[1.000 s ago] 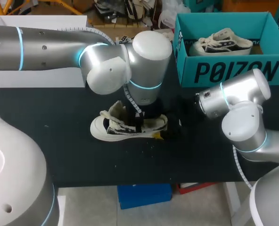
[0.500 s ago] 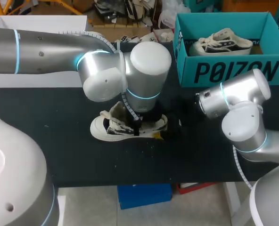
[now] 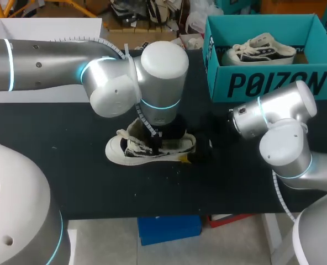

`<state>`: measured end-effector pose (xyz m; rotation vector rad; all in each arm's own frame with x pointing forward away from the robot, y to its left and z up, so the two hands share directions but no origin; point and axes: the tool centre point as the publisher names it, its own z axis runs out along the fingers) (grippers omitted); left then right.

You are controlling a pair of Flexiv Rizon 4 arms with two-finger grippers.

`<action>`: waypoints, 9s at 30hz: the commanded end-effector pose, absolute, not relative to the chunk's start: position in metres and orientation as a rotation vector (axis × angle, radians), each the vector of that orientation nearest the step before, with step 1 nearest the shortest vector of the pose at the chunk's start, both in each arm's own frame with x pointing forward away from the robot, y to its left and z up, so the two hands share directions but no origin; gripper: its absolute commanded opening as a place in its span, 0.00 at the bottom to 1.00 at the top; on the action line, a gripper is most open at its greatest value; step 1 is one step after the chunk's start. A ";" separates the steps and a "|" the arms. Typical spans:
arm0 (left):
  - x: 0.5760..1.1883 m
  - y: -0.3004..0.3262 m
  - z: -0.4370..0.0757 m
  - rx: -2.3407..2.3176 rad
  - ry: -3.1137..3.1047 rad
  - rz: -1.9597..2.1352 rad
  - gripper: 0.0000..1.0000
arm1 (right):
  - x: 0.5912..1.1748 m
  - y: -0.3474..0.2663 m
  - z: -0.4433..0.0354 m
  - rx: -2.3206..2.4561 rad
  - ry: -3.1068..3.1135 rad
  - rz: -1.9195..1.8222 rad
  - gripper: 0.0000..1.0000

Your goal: Take the shoe out of the shoebox, open the shoe tongue, remove and reinsert the insole, then place the shoe into the shoebox

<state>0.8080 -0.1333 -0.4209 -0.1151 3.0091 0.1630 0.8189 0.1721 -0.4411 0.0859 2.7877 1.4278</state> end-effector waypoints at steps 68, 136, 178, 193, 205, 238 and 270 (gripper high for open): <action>0.807 -0.130 -0.411 0.391 2.973 -0.100 0.00 | 0.821 0.171 -0.443 0.090 2.788 1.427 0.00; 0.809 -0.189 -0.397 0.381 2.785 -0.224 0.60 | 0.821 0.171 -0.443 0.090 2.788 1.427 0.00; 0.824 -0.211 -0.398 0.279 2.729 -0.393 0.00 | 0.821 0.171 -0.443 0.090 2.788 1.427 0.00; 0.792 -0.187 -0.354 0.424 2.701 -0.663 0.00 | 0.821 0.171 -0.443 0.090 2.788 1.427 0.00; 0.781 -0.217 -0.268 0.515 2.609 -1.282 0.00 | 0.821 0.171 -0.443 0.090 2.788 1.427 0.00; 0.767 -0.209 -0.174 0.411 2.342 -2.088 0.00 | 0.821 0.171 -0.443 0.090 2.788 1.427 0.00; 0.746 -0.222 -0.092 -0.091 2.376 -2.406 0.00 | 0.821 0.171 -0.443 0.090 2.788 1.427 0.00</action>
